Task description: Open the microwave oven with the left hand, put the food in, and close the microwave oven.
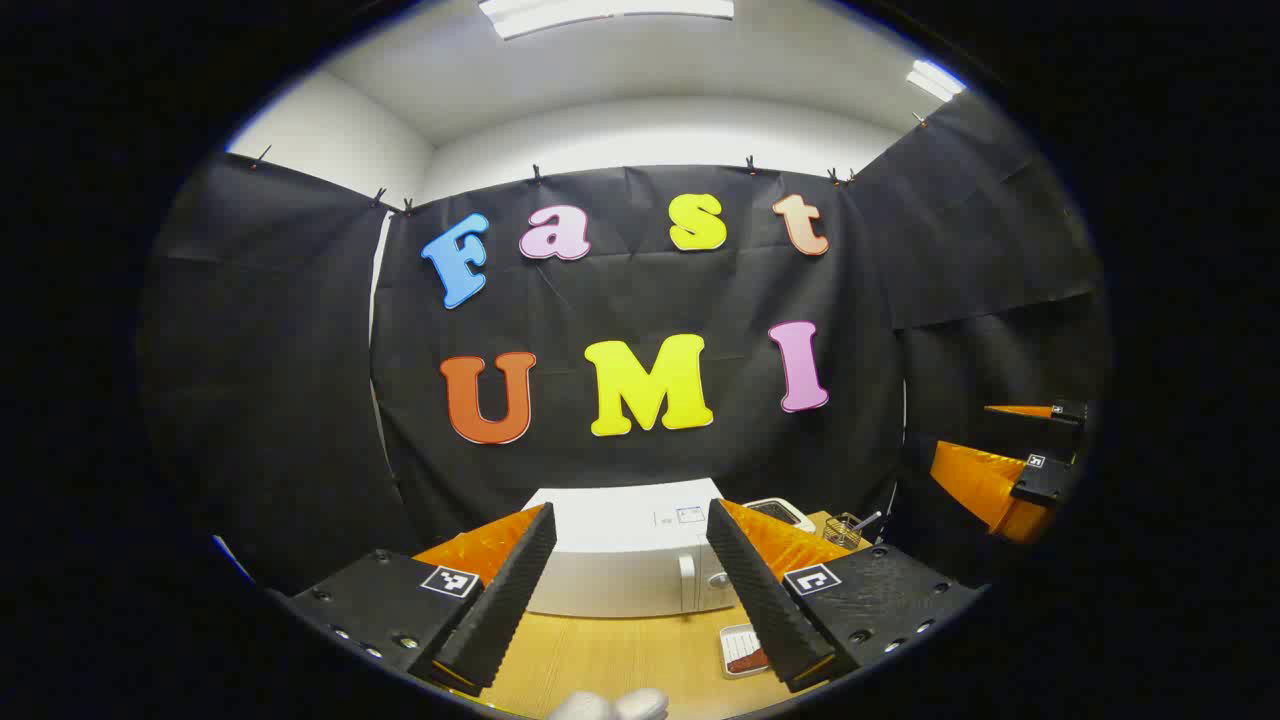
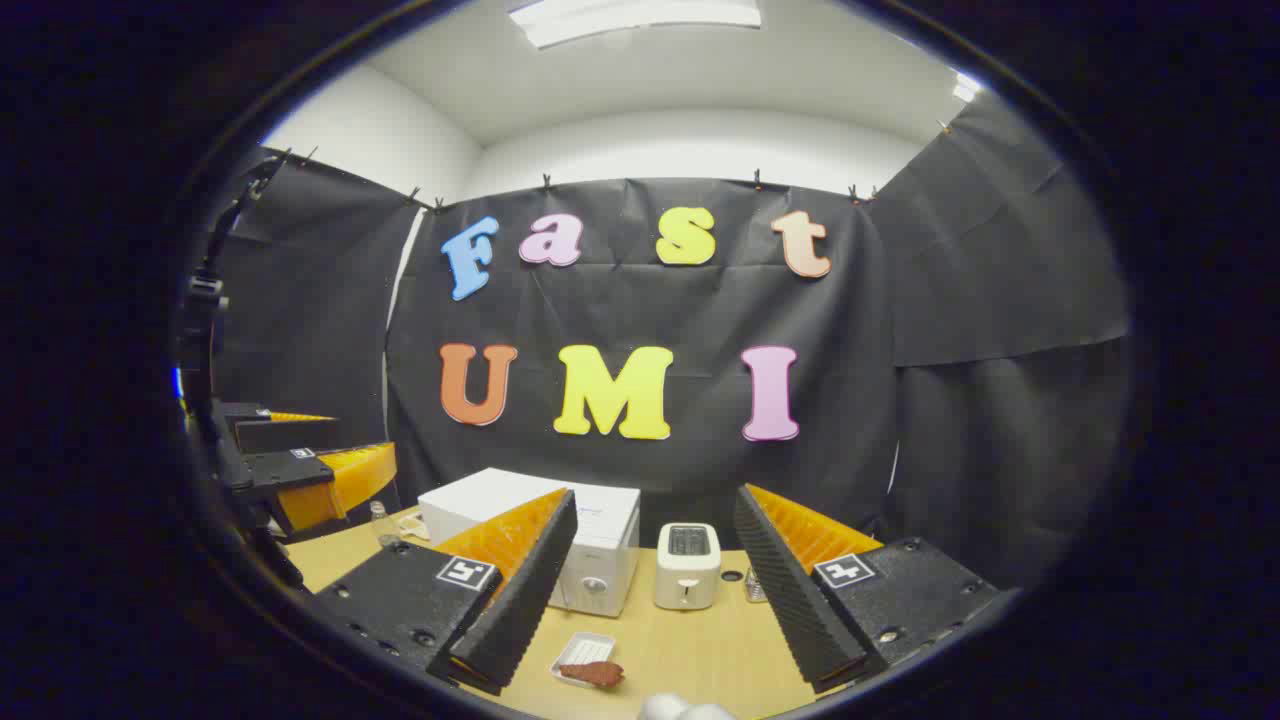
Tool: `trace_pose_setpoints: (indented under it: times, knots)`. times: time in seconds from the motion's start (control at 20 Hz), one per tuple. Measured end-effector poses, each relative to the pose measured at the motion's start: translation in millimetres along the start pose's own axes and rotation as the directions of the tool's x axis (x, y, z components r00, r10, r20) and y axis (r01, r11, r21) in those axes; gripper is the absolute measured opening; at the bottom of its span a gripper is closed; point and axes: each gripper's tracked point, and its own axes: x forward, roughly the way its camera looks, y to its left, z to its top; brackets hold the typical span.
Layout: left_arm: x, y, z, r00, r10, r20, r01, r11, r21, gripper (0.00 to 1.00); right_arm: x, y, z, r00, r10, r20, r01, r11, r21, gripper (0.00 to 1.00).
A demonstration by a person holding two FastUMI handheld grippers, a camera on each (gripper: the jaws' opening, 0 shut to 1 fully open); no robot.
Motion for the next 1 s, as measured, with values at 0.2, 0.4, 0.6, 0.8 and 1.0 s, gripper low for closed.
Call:
trace_pose_setpoints:
  times: [0.2, 0.4, 0.6, 0.8, 1.0]
  knots:
    - [0, 18, -4, 1.0, -0.023, -0.016, 0.023, 1.0, -0.005, 0.95, 5, 14, -2, 0.999, -0.048, -0.007, 0.049, 0.999, 0.011, 1.0]
    - [1, 35, 1, 1.0, -0.01, 0.0, 0.01, 1.0, -0.029, 0.95, 11, 26, -4, 0.998, -0.051, -0.025, 0.052, 0.998, 0.03, 0.91]
    - [2, 45, -1, 1.0, 0.007, 0.008, -0.007, 1.0, -0.02, 0.95, 17, 32, -6, 0.998, -0.043, -0.035, 0.044, 0.999, 0.026, 1.0]
    - [8, 49, -9, 1.0, 0.021, 0.009, -0.021, 1.0, -0.009, 0.95, 22, 31, -8, 0.998, -0.043, -0.042, 0.045, 0.999, 0.028, 1.0]
    - [29, 40, -40, 1.0, 0.002, 0.0, -0.002, 1.0, -0.023, 0.95, 25, 20, -5, 0.997, -0.063, -0.045, 0.064, 0.998, 0.023, 0.91]
